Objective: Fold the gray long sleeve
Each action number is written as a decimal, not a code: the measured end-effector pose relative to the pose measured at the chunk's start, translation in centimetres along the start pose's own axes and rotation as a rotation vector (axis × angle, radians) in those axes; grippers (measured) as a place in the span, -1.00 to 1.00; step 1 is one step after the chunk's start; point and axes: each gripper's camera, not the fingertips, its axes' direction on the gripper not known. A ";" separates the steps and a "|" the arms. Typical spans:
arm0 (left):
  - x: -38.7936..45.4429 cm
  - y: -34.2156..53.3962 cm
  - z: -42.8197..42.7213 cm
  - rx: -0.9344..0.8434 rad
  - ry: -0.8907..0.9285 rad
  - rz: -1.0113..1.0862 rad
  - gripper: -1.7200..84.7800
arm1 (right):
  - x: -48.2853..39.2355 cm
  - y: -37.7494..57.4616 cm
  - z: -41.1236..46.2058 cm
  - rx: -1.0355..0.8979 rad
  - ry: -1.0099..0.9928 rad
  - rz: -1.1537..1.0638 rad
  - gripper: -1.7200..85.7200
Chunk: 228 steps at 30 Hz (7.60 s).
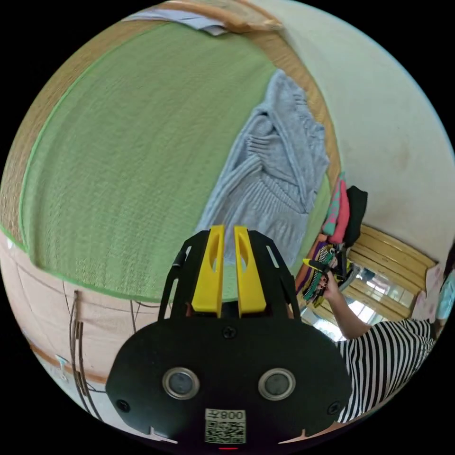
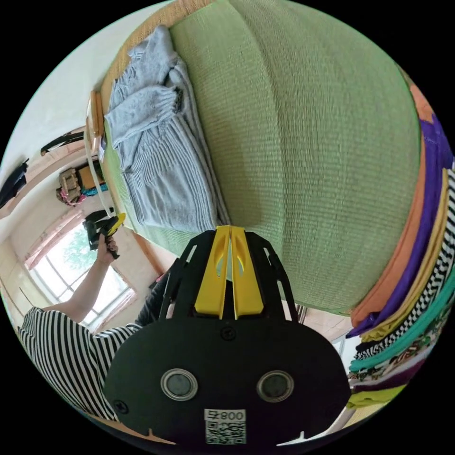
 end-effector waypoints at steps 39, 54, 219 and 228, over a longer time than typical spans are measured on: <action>6.8 -8.8 8.2 -0.039 -0.137 0.182 -0.93 | -11.3 -7.3 3.6 0.200 0.236 -0.196 -0.95; 5.8 -6.0 7.7 -0.066 -0.194 0.220 -0.95 | -8.9 -8.7 5.0 0.112 0.192 -0.250 -0.95; 11.8 -17.0 -2.9 0.188 -0.044 0.396 -0.96 | -29.2 -11.1 -12.1 0.268 0.353 -0.421 -0.96; 8.6 -15.1 -2.4 0.190 0.029 0.387 -0.96 | -34.1 -6.1 -14.0 0.364 0.250 -0.427 -0.96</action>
